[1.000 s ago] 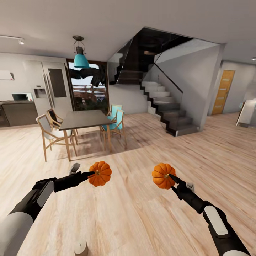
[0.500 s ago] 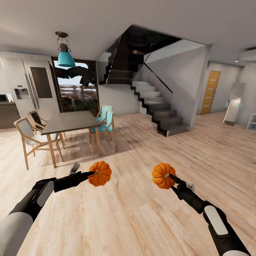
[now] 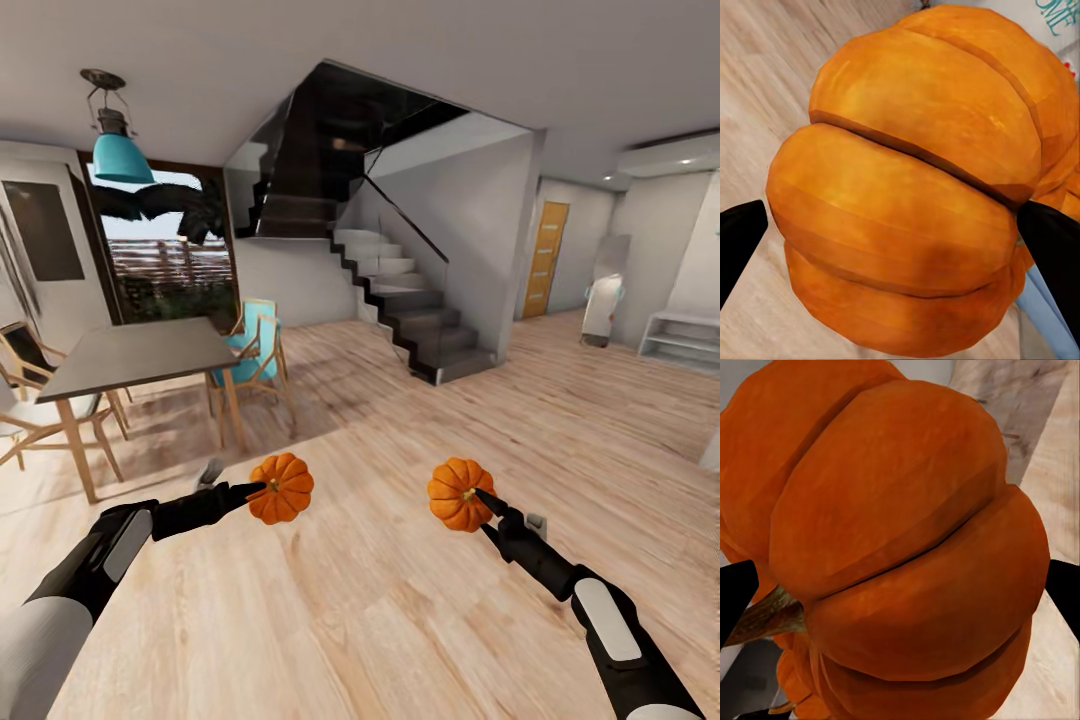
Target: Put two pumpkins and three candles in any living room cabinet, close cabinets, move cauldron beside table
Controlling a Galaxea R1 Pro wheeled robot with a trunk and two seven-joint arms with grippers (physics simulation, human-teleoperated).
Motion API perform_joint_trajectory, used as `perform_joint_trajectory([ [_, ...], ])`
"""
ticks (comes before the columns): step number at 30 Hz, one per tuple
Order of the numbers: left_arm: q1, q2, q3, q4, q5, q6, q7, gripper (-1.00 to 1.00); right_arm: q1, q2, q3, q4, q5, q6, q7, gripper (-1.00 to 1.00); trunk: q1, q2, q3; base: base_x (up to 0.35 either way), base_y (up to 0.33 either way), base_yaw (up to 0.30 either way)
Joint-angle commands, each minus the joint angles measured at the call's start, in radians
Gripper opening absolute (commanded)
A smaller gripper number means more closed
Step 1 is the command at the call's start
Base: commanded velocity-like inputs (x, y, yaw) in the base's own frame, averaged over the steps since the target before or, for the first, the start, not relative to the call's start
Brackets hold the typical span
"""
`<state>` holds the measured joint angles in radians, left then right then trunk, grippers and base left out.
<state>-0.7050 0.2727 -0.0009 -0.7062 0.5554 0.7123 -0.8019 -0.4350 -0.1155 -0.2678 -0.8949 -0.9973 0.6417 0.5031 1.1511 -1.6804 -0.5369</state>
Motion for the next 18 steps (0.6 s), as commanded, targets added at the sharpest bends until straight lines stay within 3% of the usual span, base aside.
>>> perform_joint_trajectory([
  [1,-0.001,0.0,0.001,-0.001,0.012,0.009,0.0,-1.0,-0.001,0.0,-0.003,0.0,-0.014,0.01,0.0,-1.0,0.0,-0.001,-0.001,0.287,-0.049,-0.148],
  [12,-0.001,0.0,0.001,-0.001,0.012,0.009,0.0,-1.0,-0.001,0.0,-0.003,0.0,-0.014,0.011,0.0,-1.0,0.0,-0.001,0.0,0.294,-0.056,-0.127],
  [18,-0.001,-0.001,0.001,-0.001,0.012,0.009,0.0,-1.0,-0.001,0.0,-0.002,0.0,-0.014,0.011,0.0,-1.0,0.0,-0.001,0.0,0.309,-0.011,-0.033],
])
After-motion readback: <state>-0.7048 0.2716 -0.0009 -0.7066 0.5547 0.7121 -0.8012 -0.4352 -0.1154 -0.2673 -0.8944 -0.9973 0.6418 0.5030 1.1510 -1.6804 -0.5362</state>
